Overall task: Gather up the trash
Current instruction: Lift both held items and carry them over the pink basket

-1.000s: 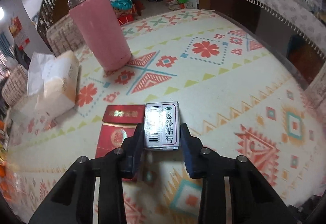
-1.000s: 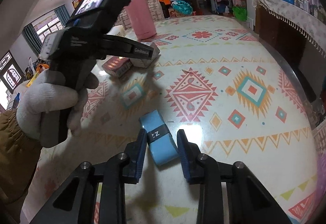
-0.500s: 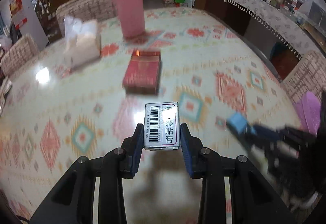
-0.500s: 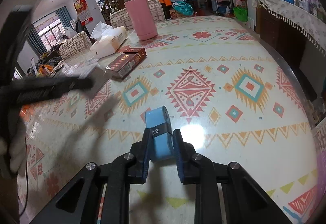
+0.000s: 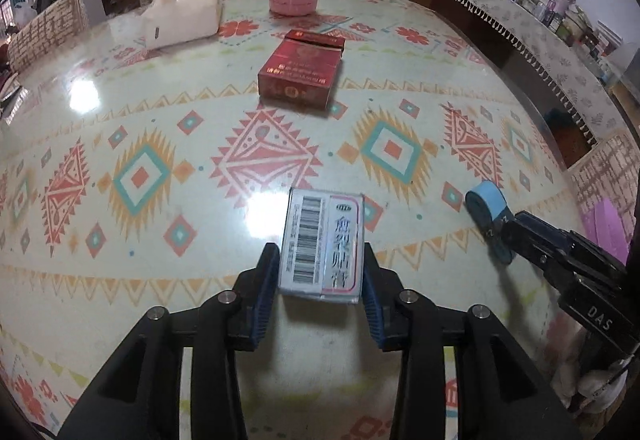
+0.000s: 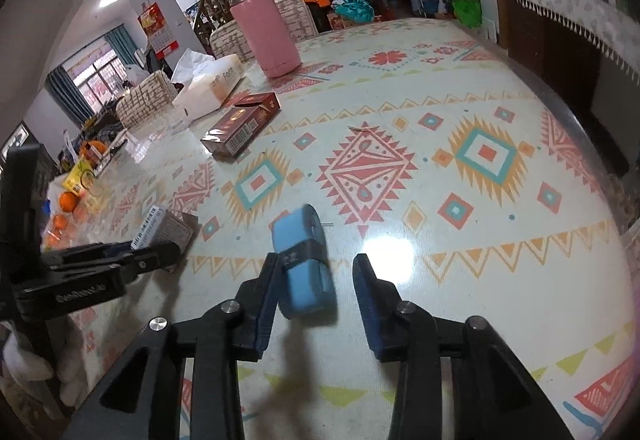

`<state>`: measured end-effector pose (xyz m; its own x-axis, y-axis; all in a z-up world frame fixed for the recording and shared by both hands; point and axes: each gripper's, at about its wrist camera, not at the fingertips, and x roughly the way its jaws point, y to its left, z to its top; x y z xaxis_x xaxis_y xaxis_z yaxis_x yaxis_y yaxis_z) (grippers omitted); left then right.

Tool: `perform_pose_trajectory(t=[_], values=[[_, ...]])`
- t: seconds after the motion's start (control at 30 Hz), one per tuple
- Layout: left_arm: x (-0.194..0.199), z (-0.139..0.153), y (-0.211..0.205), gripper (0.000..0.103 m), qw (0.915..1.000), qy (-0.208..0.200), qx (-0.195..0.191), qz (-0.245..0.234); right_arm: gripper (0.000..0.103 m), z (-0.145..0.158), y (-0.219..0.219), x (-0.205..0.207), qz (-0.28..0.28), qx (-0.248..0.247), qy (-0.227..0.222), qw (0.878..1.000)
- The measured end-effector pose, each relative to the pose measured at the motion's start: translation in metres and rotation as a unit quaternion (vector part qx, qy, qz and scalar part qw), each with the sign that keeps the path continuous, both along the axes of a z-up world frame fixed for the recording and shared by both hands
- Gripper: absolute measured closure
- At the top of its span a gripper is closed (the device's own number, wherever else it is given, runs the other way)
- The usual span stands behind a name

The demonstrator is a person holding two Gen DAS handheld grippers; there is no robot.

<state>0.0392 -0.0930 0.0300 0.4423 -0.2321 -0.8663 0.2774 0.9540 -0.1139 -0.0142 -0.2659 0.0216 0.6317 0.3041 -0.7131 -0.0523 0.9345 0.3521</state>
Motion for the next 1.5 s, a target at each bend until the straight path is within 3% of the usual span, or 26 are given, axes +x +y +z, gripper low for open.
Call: perform_pose_trajectory(t=[0.13, 0.5, 0.57, 0.6, 0.73, 0.83, 0.87, 0.9, 1.03, 1.23, 1.5], values=[[0.006, 0.000, -0.006, 0.051, 0.9999, -0.015, 0.006, 0.005, 0.058, 0.001, 0.002, -0.001, 0.006, -0.012, -0.002, 1.000], [0.002, -0.006, -0.012, 0.046, 0.9988, -0.041, 0.026, -0.001, 0.057, 0.001, 0.009, 0.001, 0.009, -0.027, -0.003, 1.000], [-0.001, -0.006, -0.012, 0.054, 0.9985, -0.042, 0.034, 0.006, 0.057, 0.001, 0.010, 0.001, 0.010, -0.029, -0.003, 1.000], [-0.004, -0.005, -0.013, 0.069, 0.9972, -0.051, 0.053, 0.010, 0.057, 0.001, 0.011, 0.001, 0.010, -0.033, -0.003, 0.999], [-0.013, -0.005, -0.017, 0.070, 0.9961, -0.059, 0.065, -0.004, 0.057, 0.002, 0.021, 0.004, 0.010, -0.064, 0.000, 0.998], [-0.019, -0.003, -0.020, 0.070, 0.9964, -0.061, 0.055, -0.019, 0.058, 0.003, 0.040, 0.007, 0.012, -0.131, 0.005, 0.991], [-0.021, -0.002, -0.021, 0.070, 0.9963, -0.064, 0.054, -0.021, 0.062, 0.002, 0.044, 0.007, 0.013, -0.148, 0.006, 0.989], [-0.024, 0.000, -0.021, 0.070, 0.9961, -0.068, 0.051, -0.024, 0.074, 0.002, 0.049, 0.007, 0.012, -0.166, 0.006, 0.986], [-0.028, 0.006, -0.020, 0.070, 0.9960, -0.077, 0.034, -0.031, 0.074, 0.005, 0.045, 0.001, -0.010, -0.149, 0.014, 0.989], [-0.032, 0.012, -0.018, 0.070, 0.9955, -0.088, 0.021, -0.030, 0.074, 0.027, 0.035, -0.051, -0.049, -0.125, -0.003, 0.991], [-0.040, 0.022, -0.018, 0.070, 0.9937, -0.108, 0.011, -0.029, 0.074, 0.055, 0.014, -0.151, -0.100, -0.097, -0.030, 0.990]])
